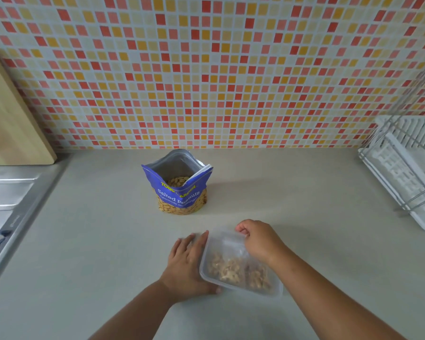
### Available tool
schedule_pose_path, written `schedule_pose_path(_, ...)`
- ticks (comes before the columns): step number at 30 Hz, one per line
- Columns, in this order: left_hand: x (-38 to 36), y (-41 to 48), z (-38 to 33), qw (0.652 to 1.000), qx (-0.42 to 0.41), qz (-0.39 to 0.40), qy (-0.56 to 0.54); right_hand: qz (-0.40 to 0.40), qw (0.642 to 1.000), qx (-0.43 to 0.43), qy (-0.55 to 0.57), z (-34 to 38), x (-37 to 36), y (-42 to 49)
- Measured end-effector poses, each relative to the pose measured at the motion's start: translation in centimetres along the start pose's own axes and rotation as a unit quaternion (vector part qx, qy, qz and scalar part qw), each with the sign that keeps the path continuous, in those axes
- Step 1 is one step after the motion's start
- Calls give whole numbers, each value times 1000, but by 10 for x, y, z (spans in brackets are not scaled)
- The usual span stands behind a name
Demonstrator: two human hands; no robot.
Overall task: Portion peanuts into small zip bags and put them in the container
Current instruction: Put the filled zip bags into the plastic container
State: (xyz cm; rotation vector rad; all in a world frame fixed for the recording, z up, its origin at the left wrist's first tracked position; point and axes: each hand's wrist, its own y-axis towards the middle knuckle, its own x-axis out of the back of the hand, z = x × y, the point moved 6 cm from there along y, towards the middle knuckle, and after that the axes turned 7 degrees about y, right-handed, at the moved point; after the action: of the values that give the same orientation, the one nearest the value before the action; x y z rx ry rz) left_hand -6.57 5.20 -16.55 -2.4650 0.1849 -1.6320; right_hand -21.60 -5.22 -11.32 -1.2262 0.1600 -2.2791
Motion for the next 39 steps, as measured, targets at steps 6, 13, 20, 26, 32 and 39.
schedule_pose_path(6, 26, -12, 0, 972, -67, -47, -218, -185, 974, 72, -105, 10, 10, -33)
schedule_pose_path(13, 10, 2, -44, 981, -128, -98, 105, -133, 974, 5, -183, -28, -44, -55)
schedule_pose_path(20, 17, 59, -48, 980, -35, -89, 174, -104, 970, 55, -213, -31, -5, 10)
schedule_pose_path(26, 35, 105, -48, 980, 16, -78, 180, -69, 968, 131, -204, -18, 19, 65)
schedule_pose_path(32, 35, 116, -43, 978, 36, -88, 186, -69, 968, 138, -199, -16, 22, 76)
schedule_pose_path(39, 42, 110, -48, 981, 34, -54, 185, -66, 971, 138, -183, -12, 26, 72)
